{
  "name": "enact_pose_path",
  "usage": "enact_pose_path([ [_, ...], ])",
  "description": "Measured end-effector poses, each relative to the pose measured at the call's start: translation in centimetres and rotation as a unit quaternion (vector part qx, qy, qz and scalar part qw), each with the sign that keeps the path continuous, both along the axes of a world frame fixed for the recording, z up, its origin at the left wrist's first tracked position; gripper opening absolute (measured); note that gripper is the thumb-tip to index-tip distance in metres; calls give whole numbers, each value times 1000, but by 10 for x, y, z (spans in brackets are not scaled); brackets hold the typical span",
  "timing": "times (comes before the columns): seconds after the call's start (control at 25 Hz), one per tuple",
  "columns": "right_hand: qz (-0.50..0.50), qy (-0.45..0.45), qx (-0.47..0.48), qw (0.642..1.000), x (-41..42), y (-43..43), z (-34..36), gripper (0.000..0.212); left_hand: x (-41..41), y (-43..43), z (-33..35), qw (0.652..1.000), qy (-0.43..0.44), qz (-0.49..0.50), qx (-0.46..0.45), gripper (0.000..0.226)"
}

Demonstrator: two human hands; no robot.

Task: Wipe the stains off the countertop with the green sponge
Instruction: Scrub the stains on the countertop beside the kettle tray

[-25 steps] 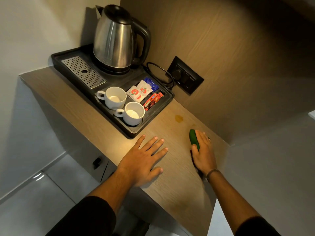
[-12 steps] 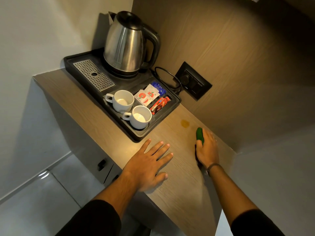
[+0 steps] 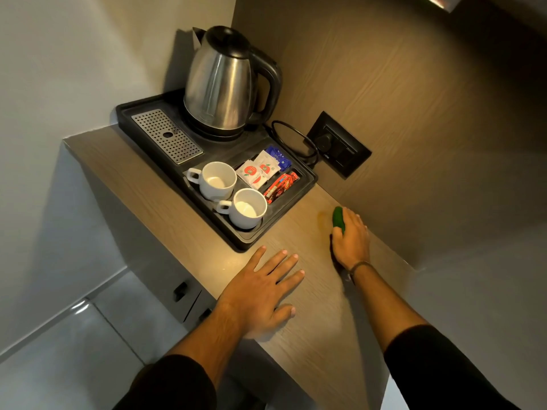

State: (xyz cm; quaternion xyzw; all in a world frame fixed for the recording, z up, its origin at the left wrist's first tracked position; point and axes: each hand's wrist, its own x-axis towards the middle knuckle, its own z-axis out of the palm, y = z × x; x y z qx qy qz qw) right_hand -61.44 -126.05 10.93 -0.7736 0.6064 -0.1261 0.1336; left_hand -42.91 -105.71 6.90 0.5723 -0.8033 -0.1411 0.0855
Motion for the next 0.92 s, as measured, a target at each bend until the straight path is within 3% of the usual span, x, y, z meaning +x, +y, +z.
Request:
enact_pose_path([
  [0.16,128,12,-9,992,-8,39,-18,65,0,1,0,1000,5,1,1,72],
  [0.28,88,9,-21,996,-48,40,-16,66,-1,0,2,1000,1,2,5,72],
  [0.4,14,3,-3,1000,-4,-2,-4,62,0,0,2,1000,-2,0,2,72],
  [0.52,131,4,-5,991,23,15,-11,67,0,-1,1,1000,2,-2,2,72],
  [0.64,203,19,2,979,-32,63,-18,69,-1,0,0,1000,3,2,-1,72],
  [0.76,156,14,-10,988,-60,46,-10,68,0,0,-1,1000,1,2,-9,72],
  [0.84,88,6,-8,996,-35,19,-3,65,1,-1,-1,1000,-1,2,-14,72],
  [0.92,100,2,-3,995,-8,24,-3,66,0,-1,-2,1000,-5,0,-14,72],
])
